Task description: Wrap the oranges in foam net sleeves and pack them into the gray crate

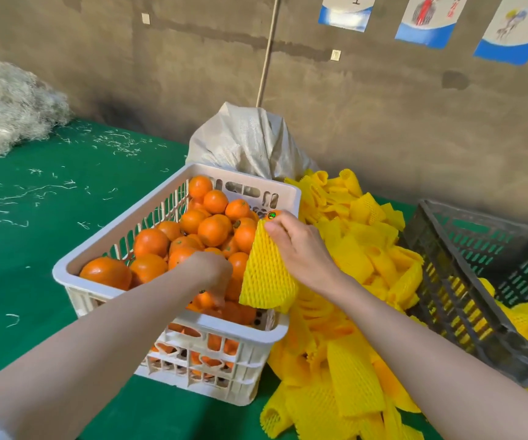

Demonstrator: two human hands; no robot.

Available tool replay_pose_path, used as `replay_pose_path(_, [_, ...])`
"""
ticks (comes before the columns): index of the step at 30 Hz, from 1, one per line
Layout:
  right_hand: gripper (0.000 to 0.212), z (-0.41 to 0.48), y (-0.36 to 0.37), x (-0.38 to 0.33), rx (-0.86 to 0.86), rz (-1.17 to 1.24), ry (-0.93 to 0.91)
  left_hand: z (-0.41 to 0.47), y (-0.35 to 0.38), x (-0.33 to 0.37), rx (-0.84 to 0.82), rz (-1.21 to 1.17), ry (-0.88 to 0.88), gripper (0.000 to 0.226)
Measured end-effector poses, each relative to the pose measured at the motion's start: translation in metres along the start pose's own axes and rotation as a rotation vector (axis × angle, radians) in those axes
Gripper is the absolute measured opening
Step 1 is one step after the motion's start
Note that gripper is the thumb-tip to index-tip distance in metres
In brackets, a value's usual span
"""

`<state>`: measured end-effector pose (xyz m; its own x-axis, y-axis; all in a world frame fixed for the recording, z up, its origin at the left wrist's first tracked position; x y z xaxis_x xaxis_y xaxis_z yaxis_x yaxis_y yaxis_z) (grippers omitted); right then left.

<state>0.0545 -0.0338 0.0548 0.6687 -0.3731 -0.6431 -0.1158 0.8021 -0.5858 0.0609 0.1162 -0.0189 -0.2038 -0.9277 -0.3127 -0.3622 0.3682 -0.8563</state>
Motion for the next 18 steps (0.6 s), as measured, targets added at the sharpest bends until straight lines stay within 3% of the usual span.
replay_pose_path(5, [0.017,-0.006,-0.006,0.011,-0.027,0.071,0.040,0.009,0.003,0.005,0.030,0.119,0.006,0.034])
replay_pose_path(8, [0.010,-0.009,-0.011,0.020,-0.034,0.184,0.112,0.008,-0.003,-0.002,0.080,-0.031,0.019,0.028])
replay_pose_path(11, [0.015,-0.010,-0.021,0.024,-0.038,0.279,0.161,0.001,-0.019,-0.009,0.120,-0.643,0.092,0.022])
replay_pose_path(13, [0.016,-0.012,-0.030,0.023,-0.034,0.336,0.189,-0.009,-0.034,-0.005,0.196,-1.096,0.196,0.034])
replay_pose_path(18, [0.013,-0.024,-0.054,0.012,0.062,0.597,0.252,-0.026,-0.062,0.026,0.411,-1.746,0.354,0.051])
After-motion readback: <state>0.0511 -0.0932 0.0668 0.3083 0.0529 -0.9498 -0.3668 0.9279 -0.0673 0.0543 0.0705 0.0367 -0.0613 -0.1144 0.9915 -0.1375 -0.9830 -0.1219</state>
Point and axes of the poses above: each hand's wrist, its own z-axis towards the middle knuckle, its own y-axis out of the palm, x = y × z, the point moved 3 cm from there along z, towards the middle knuckle, and after that the axes turned 11 degrees about z, right-handed, at the moved point
